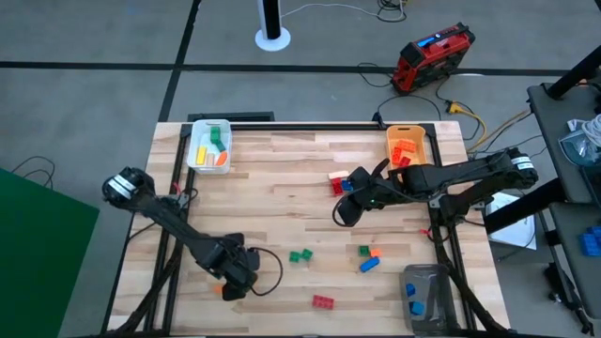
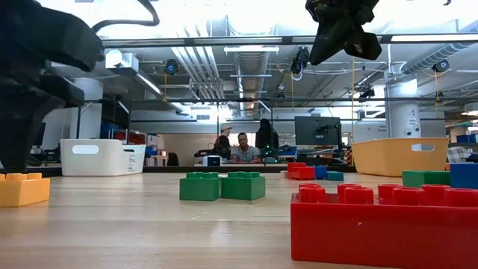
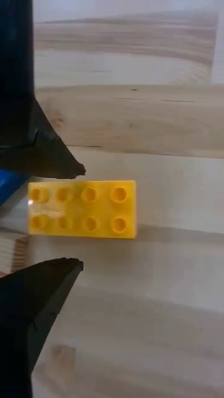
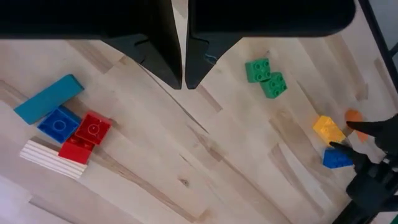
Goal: Sort blocks by size
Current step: Put the big yellow game piece into the yellow bin
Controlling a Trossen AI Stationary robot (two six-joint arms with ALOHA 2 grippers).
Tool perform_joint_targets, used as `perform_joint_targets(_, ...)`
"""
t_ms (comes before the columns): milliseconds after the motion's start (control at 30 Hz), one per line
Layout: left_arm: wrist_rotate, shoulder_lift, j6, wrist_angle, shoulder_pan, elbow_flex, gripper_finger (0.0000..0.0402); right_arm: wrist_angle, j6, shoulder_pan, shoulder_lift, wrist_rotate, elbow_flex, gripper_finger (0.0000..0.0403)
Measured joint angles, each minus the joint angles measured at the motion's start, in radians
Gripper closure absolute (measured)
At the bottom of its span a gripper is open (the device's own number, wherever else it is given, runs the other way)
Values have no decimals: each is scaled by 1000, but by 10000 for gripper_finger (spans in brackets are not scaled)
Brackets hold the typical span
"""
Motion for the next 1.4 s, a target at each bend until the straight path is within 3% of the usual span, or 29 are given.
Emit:
perform_joint_targets(367,-33,41,0,33,0,-8,204,0,8,0,0,0,0,390)
perform_joint_targets(633,-31,40,-12,149,0,-72,208,0,8,0,0,0,0,390)
perform_joint_targets(933,-27,38,-15,173,-1,-86,266,0,14,0,0,0,0,390)
perform_joint_targets(1033,-30,36,-12,172,-2,-86,290,0,18,0,0,0,0,390)
perform_joint_targets(1233,-35,10,14,98,0,-73,291,0,51,0,0,-49,0,390)
perform_joint_targets(1400,-100,-69,100,-2,7,-15,291,0,180,3,0,-111,0,390)
